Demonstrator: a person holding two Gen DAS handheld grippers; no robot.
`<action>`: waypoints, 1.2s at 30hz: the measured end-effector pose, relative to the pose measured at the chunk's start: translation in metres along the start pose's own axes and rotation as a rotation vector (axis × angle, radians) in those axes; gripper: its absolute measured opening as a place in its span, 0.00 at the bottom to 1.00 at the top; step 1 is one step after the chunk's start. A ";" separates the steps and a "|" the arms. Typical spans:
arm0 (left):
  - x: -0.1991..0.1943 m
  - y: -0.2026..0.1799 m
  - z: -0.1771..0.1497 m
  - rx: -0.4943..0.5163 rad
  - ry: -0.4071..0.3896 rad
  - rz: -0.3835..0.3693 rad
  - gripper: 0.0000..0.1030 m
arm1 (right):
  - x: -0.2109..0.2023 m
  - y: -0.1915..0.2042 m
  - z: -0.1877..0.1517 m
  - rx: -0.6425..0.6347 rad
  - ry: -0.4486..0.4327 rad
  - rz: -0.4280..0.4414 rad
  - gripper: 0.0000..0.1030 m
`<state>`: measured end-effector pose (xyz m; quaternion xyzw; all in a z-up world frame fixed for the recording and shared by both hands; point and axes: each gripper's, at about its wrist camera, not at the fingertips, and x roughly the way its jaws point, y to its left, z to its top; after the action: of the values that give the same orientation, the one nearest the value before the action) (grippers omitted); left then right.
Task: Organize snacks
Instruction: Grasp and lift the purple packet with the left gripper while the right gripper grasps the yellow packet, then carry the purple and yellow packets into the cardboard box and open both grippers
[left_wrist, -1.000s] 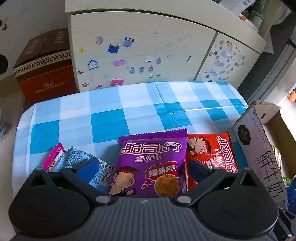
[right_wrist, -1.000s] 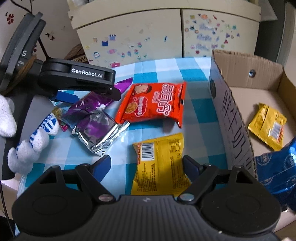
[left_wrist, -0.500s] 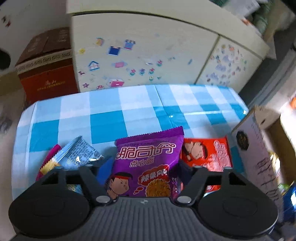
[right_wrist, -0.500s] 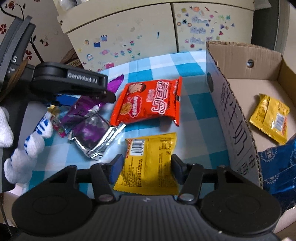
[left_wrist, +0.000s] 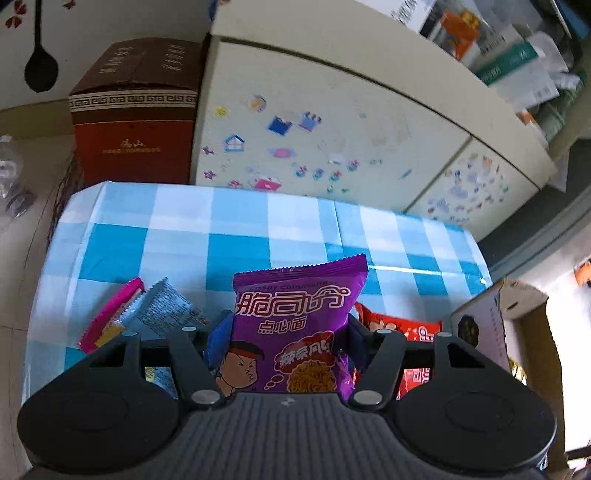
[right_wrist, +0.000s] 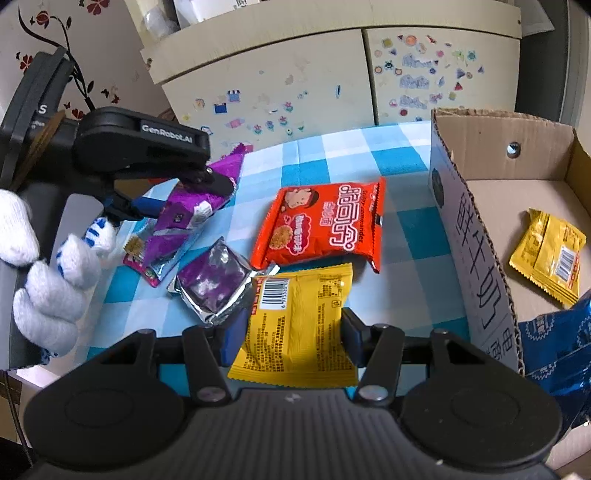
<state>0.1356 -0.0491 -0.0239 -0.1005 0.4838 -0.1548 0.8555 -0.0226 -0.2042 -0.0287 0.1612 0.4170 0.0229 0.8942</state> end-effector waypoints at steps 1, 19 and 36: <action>-0.001 0.001 0.000 -0.004 -0.005 0.004 0.66 | 0.000 0.001 0.000 -0.002 -0.001 0.001 0.53; -0.042 0.002 -0.002 -0.069 -0.089 0.006 0.66 | -0.032 0.007 0.019 0.011 -0.086 0.080 0.53; -0.085 -0.013 -0.007 -0.097 -0.161 -0.006 0.66 | -0.076 0.001 0.041 0.031 -0.199 0.114 0.53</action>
<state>0.0860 -0.0301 0.0443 -0.1555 0.4202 -0.1252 0.8852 -0.0410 -0.2276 0.0525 0.1999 0.3167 0.0512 0.9258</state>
